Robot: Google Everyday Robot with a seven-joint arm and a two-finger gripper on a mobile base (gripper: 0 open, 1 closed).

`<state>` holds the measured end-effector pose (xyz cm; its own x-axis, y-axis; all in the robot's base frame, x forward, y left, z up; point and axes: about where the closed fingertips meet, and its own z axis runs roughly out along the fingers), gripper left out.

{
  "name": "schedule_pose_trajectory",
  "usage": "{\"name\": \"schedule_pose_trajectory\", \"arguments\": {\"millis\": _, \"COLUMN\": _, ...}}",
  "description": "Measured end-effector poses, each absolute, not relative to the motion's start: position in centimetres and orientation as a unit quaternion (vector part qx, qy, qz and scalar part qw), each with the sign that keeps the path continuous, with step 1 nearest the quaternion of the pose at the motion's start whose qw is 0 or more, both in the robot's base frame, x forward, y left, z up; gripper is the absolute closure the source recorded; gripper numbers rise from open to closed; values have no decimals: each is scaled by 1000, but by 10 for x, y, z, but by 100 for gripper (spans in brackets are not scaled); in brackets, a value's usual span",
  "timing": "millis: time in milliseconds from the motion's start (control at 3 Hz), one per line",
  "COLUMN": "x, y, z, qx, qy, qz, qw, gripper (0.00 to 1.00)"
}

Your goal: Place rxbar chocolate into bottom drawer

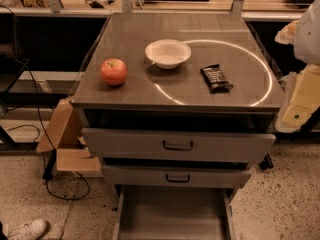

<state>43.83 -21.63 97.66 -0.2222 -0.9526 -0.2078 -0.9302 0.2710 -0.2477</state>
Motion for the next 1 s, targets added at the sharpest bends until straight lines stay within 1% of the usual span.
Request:
{"name": "schedule_pose_trajectory", "arguments": {"millis": 333, "x": 438, "y": -216, "z": 977, "qx": -603, "qy": 781, "qz": -35, "qw": 160, "gripper": 0}}
{"name": "schedule_pose_trajectory", "arguments": {"millis": 1000, "x": 451, "y": -220, "z": 966, "qx": -534, "qy": 834, "qz": -44, "qw": 134, "gripper": 0}}
